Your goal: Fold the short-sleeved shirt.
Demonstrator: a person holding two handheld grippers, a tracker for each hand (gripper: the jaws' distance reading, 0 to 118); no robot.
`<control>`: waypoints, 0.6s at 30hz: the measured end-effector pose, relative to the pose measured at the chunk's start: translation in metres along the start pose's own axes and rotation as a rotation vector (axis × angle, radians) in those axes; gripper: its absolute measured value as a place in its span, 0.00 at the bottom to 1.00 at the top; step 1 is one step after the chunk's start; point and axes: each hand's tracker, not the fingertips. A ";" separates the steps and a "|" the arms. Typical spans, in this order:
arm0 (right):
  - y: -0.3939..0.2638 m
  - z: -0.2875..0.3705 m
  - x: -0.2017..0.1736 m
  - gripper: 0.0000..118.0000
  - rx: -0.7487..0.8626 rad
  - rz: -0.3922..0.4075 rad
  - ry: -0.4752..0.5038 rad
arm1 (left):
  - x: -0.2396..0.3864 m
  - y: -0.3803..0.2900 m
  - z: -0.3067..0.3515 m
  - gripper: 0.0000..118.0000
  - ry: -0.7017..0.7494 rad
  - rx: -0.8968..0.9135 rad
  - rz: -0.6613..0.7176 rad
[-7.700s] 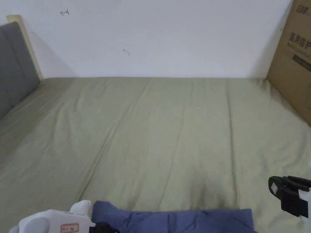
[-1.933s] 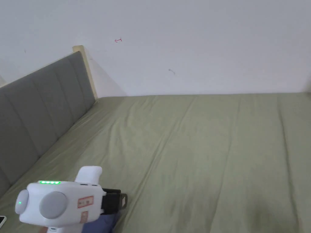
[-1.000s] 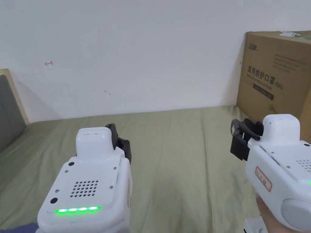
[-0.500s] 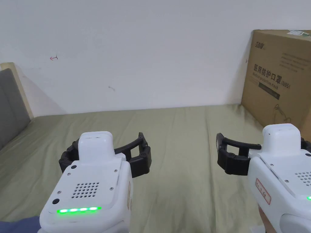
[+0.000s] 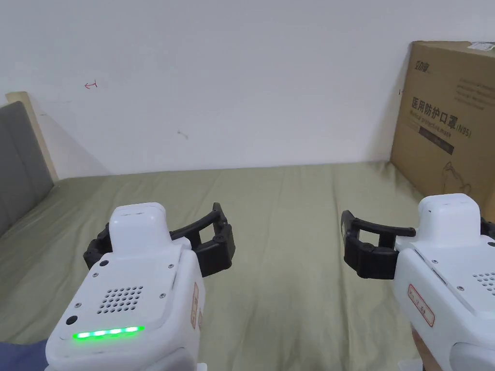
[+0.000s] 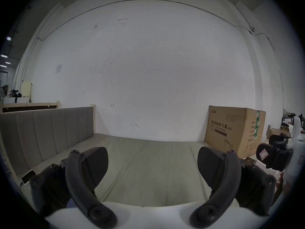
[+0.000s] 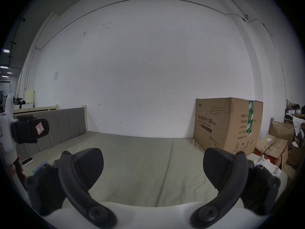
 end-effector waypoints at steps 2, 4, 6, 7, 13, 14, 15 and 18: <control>-0.001 -0.001 -0.001 1.00 -0.005 -0.001 0.000 | 0.002 0.001 0.000 0.94 0.027 -0.002 -0.007; -0.003 -0.001 -0.001 1.00 -0.009 -0.003 -0.002 | 0.003 0.002 -0.002 0.94 0.061 -0.013 -0.019; -0.005 -0.002 -0.001 1.00 -0.019 -0.004 -0.005 | 0.004 0.001 -0.004 0.94 0.079 -0.020 -0.026; -0.006 -0.003 -0.001 1.00 -0.026 -0.007 -0.002 | 0.004 0.000 -0.005 0.94 0.090 -0.031 -0.041; -0.008 -0.002 -0.003 1.00 -0.029 -0.004 -0.005 | 0.003 -0.005 -0.006 0.94 0.077 -0.061 -0.045; -0.008 -0.002 -0.003 1.00 -0.029 -0.004 -0.003 | 0.003 -0.006 -0.005 0.94 0.077 -0.065 -0.036; -0.008 -0.002 -0.003 1.00 -0.030 -0.004 -0.002 | 0.003 -0.006 -0.005 0.94 0.079 -0.070 -0.032; -0.008 -0.002 -0.004 1.00 -0.032 -0.003 0.000 | 0.004 -0.007 -0.007 0.94 0.088 -0.081 -0.029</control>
